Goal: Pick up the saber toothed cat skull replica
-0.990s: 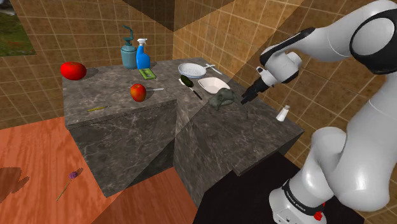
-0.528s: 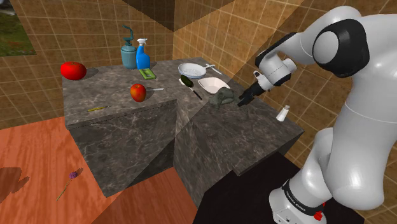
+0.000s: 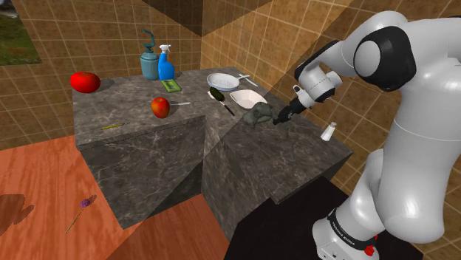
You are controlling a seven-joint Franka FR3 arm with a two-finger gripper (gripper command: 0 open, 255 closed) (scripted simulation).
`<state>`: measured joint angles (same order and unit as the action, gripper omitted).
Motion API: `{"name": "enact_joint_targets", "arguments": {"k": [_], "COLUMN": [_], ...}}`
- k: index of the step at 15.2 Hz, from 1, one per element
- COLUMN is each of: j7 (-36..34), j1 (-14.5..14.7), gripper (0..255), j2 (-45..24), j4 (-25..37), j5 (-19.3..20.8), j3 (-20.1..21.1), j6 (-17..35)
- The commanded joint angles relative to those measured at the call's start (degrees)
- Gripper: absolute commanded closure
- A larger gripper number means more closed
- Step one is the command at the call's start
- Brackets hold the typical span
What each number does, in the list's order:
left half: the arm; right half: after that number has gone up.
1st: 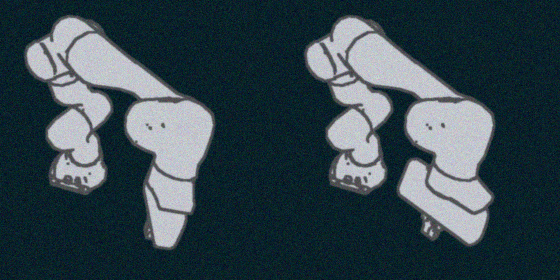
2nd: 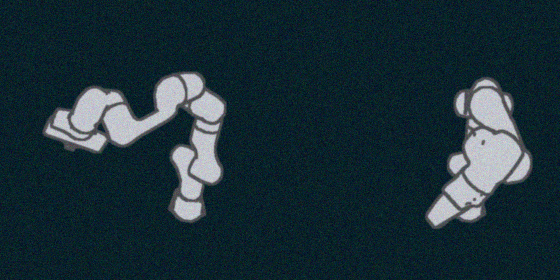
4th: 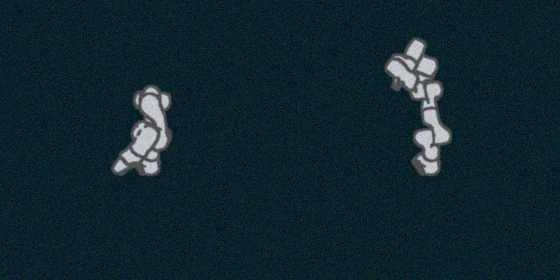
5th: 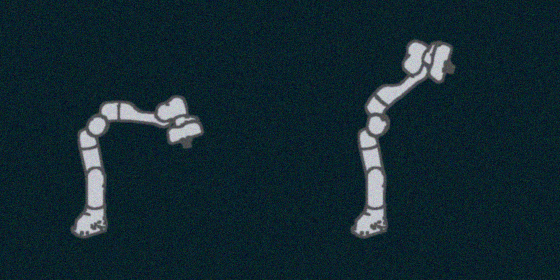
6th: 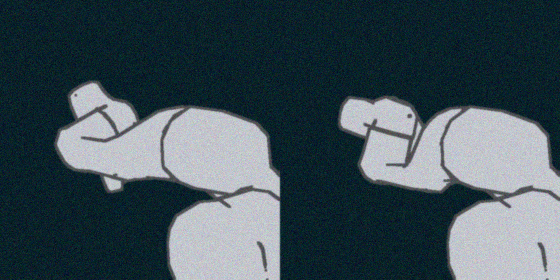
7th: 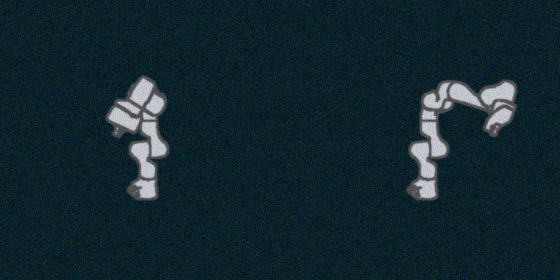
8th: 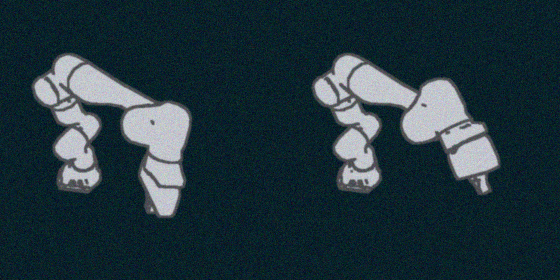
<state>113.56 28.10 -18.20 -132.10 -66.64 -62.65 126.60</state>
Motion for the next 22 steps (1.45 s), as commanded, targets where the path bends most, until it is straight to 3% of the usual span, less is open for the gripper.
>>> {"name": "enact_joint_targets", "arguments": {"k": [1,5,7,13,18,20,22], "j7": [0.0,-0.1,-1.8,-7.9,-14.8,-18.5,-18.7], "j1": [0.0,0.2,1.6,6.5,10.7,11.5,11.0], "gripper": [255,255,255,255,255,255,255], "j2": [0.0,0.1,2.0,8.6,16.1,19.9,20.1], "j4": [0.0,0.0,-0.2,-0.4,-0.7,-0.8,-0.8], "j5": [0.0,0.1,2.3,10.1,19.2,24.0,24.3], "j3": [0.0,0.0,-1.5,-6.2,-9.7,-10.1,-9.6], "j6": [0.0,0.1,0.5,2.2,4.6,5.9,5.9]}}
